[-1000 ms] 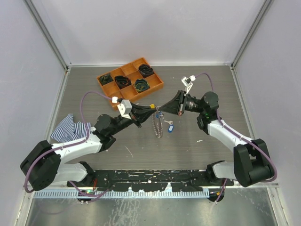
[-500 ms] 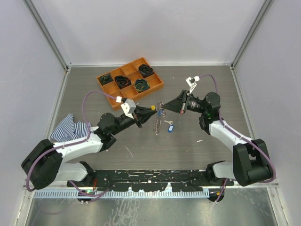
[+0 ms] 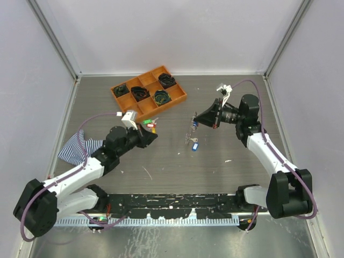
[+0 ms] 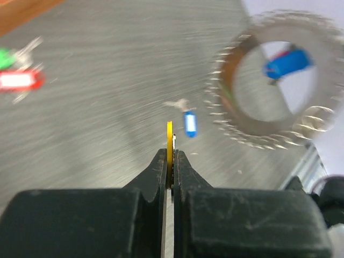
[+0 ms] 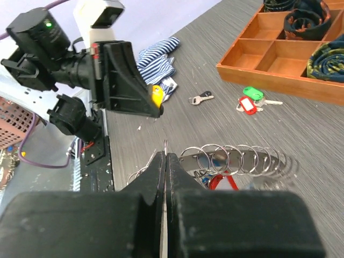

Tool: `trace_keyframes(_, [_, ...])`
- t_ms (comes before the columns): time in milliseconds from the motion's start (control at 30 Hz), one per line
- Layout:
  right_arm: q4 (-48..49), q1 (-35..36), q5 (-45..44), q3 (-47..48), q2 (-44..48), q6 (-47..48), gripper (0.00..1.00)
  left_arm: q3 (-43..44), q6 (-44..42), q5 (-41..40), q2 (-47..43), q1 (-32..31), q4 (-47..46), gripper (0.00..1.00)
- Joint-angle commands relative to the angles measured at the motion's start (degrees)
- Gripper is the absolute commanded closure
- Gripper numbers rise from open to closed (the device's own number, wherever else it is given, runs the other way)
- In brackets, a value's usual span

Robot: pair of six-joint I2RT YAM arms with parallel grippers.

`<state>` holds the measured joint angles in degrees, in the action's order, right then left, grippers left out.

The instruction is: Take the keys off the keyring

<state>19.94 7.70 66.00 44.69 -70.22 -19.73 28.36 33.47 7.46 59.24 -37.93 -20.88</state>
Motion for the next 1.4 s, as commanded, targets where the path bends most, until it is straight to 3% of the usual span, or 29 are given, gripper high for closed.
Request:
trace_keyframes(0, [-3.9, -1.5, 2.1, 3.1, 1.5, 7.5, 0.99, -2.3, 10.4, -0.8, -0.5, 7.2, 9.6, 1.00])
trace_keyframes(233, [-4.7, -2.9, 2.9, 3.0, 1.1, 8.5, 0.99, -0.7, 12.3, -10.5, 2.8, 10.3, 18.9, 1.00])
trace_keyframes(567, [-4.9, -3.0, 3.3, 2.9, 1.6, 8.8, 0.99, 0.3, 13.8, -18.1, 3.1, 11.4, 23.3, 0.98])
trace_keyframes(633, [-4.9, -3.0, 3.3, 2.9, 1.8, 8.9, 0.99, 1.4, 14.6, -20.4, 3.4, 11.4, 25.6, 0.91])
trace_keyframes(867, [-5.0, -3.1, 3.4, 2.8, 2.1, 9.1, 0.99, 6.3, 14.9, -24.2, 2.8, 11.4, 33.3, 0.42])
trace_keyframes(1033, [-5.2, -3.4, 3.6, 2.7, 2.2, 9.4, 0.99, 6.9, 12.6, -19.3, -2.6, 11.3, 34.1, 0.40])
trace_keyframes(1100, [-5.3, -3.4, 3.9, 2.8, 2.1, 9.7, 0.99, 5.6, 10.0, -11.1, -6.7, 11.4, 31.1, 0.39])
trace_keyframes(1233, [-5.4, -3.4, 4.7, 2.8, 1.7, 9.7, 0.99, -1.0, 13.8, 6.1, -15.4, 10.9, 14.6, 0.38])
trace_keyframes(1367, [-5.4, -3.4, 5.6, 2.9, 1.2, 9.8, 0.99, -5.2, 16.6, 7.2, -20.9, 4.8, 2.3, 0.37])
